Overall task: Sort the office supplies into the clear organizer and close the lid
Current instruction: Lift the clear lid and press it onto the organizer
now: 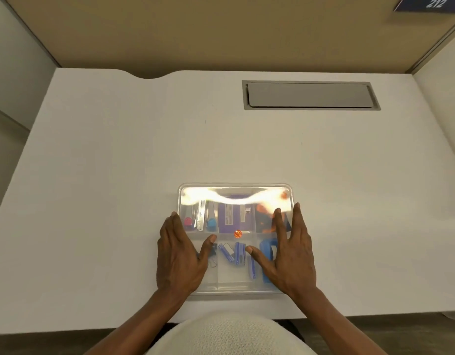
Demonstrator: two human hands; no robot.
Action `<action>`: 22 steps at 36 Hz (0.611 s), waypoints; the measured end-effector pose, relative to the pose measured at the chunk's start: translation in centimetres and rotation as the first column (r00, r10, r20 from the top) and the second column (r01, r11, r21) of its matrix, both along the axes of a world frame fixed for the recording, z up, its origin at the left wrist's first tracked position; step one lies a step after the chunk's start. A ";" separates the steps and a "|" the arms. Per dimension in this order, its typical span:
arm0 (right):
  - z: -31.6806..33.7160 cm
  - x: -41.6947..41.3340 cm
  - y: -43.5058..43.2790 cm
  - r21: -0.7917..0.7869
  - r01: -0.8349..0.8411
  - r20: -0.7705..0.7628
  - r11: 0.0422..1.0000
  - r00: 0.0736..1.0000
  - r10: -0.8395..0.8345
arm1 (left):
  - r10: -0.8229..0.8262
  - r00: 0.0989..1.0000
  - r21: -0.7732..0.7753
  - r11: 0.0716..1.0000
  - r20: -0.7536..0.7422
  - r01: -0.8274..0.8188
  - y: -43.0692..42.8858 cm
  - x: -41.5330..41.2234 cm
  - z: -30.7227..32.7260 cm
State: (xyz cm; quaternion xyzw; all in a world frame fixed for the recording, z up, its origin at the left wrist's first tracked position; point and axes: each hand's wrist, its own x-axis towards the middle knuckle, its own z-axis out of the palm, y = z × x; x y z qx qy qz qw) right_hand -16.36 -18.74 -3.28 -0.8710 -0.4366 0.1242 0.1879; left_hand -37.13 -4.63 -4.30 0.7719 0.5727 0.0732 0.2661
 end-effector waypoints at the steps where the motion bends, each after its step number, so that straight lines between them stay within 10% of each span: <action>1: 0.0 0.0 0.1 -0.012 -0.001 0.000 1.000 1.000 0.001 | -0.001 1.000 -0.006 1.000 -0.011 0.001 0.0 0.0 0.0; 14: 1.7 3.1 2.3 -0.031 0.014 0.068 0.999 0.998 -0.012 | -0.036 0.995 0.125 0.991 -0.095 0.048 2.0 0.8 1.2; 22: -0.6 5.8 4.9 -0.063 -0.145 0.092 0.987 0.984 0.150 | -0.330 0.941 0.200 0.920 -0.073 0.338 7.3 2.8 0.0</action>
